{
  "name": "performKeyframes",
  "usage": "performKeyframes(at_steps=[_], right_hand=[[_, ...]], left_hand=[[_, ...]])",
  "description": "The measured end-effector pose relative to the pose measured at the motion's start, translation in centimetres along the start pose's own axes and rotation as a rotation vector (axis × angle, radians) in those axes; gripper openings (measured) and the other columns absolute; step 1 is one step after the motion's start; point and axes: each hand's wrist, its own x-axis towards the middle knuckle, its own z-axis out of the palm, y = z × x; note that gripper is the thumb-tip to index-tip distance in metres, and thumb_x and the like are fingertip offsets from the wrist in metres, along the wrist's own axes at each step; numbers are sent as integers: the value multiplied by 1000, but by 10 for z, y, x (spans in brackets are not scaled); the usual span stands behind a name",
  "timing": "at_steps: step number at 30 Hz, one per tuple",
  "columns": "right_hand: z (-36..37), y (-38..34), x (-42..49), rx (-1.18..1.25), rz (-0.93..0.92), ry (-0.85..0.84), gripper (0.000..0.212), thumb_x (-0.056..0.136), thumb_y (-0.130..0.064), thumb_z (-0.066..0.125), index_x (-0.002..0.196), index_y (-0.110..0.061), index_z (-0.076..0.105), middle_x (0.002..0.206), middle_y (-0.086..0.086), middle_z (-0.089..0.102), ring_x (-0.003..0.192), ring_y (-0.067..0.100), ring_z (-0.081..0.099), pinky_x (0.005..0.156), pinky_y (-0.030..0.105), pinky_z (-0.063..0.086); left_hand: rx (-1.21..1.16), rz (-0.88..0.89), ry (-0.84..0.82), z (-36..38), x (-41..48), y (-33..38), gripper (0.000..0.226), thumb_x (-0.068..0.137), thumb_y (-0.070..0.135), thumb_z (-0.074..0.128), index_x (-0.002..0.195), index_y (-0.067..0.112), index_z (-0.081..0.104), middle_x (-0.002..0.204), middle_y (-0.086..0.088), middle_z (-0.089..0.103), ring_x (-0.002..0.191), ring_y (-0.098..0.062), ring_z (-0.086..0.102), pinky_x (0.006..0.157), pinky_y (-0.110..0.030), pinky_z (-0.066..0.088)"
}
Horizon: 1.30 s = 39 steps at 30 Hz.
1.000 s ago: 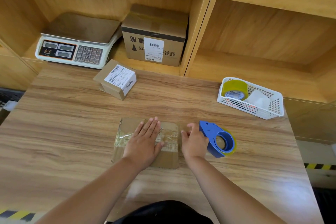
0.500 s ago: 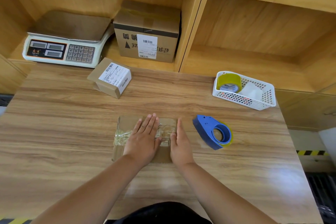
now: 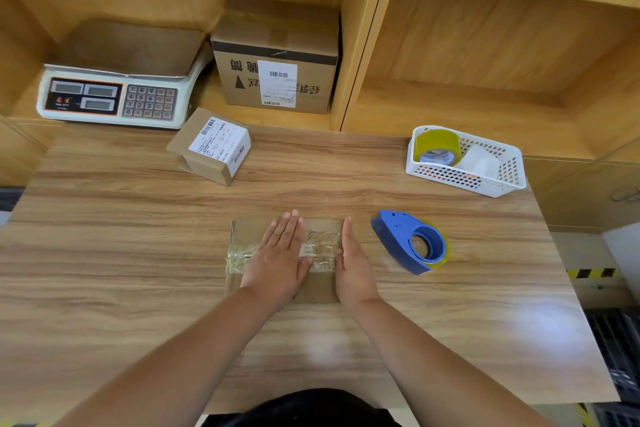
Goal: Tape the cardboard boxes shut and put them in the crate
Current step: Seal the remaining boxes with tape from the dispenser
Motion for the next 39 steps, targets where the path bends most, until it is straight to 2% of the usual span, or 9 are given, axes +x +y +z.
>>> performKeyframes(at_steps=[6,9,13,18,22,25,27,31,39], right_hand=[[-1,2,0,-200,-82,3,66,100,-7,35,151,-15,-5,160,3,7,145,17,18,114,22,21],[6,0,-3,-360,-176,92,55,100,-17,38,152,-17,18,159,14,7,143,31,23,111,40,34],[10,-4,-5,-465,-228,72,58,93,-47,22,144,-27,40,157,17,13,140,36,29,106,43,38],[-7,0,-3,-570,-208,-14,66,99,-50,6,141,-18,46,155,11,22,127,28,51,77,36,58],[-19,1,-2,-624,-227,-101,98,79,-65,-25,151,-14,18,154,-8,-12,138,16,35,98,30,46],[-17,-11,-1,-596,-187,-99,67,98,-52,11,152,-13,9,159,-2,-8,146,18,16,114,26,22],[-11,-22,-1,-623,-157,-101,62,100,-45,31,153,-23,8,159,9,1,143,26,15,115,32,19],[0,-36,5,-749,-98,-109,58,100,-49,26,151,-36,3,154,14,4,137,34,16,115,40,17],[5,-30,5,-535,41,-76,66,103,-39,30,152,-12,-4,160,3,-11,147,26,1,116,29,5]], left_hand=[[66,-3,6,-3,-4,-19,77,77,65,-15,141,23,-25,149,2,-27,137,-10,-27,114,-37,-18],[52,8,8,-5,-5,-18,74,77,65,-15,141,29,-23,149,2,-26,138,-10,-26,114,-38,-18],[55,15,-10,-6,-5,-19,71,76,64,-16,139,31,-23,151,0,-26,138,-11,-27,116,-40,-16],[67,15,-12,-6,-6,-18,72,76,62,-16,140,28,-20,158,-2,-16,137,-10,-27,114,-39,-18],[89,27,-27,-9,-5,-19,78,75,61,-17,145,25,-18,159,-4,-12,145,-16,-16,114,-39,-17],[115,48,-52,-13,-2,-23,86,74,63,-14,151,26,-6,160,-5,-1,147,-19,-6,118,-41,-9],[133,57,-67,-15,1,-24,85,76,64,-11,151,26,-5,159,-7,3,146,-22,-1,118,-43,-5],[170,81,-83,-23,7,-24,73,90,62,19,152,28,0,154,-7,14,141,-25,11,117,-44,5],[171,113,-83,-25,12,-31,78,88,66,27,151,29,0,146,-5,26,132,-27,23,115,-43,11]])
